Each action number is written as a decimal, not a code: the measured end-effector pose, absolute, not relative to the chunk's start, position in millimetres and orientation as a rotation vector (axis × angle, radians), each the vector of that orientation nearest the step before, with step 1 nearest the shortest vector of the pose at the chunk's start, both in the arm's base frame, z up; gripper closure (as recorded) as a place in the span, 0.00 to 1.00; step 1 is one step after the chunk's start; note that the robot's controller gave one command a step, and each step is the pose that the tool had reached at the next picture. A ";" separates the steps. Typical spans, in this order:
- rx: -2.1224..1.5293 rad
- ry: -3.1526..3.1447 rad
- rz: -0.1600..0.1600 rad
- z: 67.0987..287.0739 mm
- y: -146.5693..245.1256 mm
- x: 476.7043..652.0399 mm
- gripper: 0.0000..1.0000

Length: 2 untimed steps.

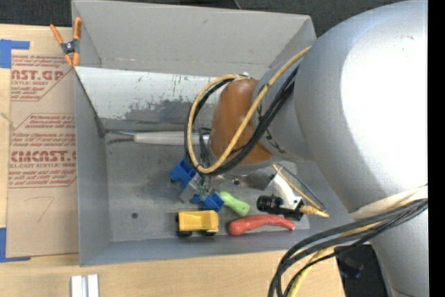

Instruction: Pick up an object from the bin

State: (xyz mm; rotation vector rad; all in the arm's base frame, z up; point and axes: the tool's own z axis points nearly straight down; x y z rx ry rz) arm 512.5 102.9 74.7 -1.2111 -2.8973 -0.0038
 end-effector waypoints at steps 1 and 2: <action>-1.207 -2.891 0.004 100.1 102.4 510.0 1.00; -1.207 -2.891 0.004 138.5 102.5 510.6 1.00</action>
Offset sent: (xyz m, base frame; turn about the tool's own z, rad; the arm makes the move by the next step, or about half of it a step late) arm -0.0018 -0.0005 0.0826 -0.0004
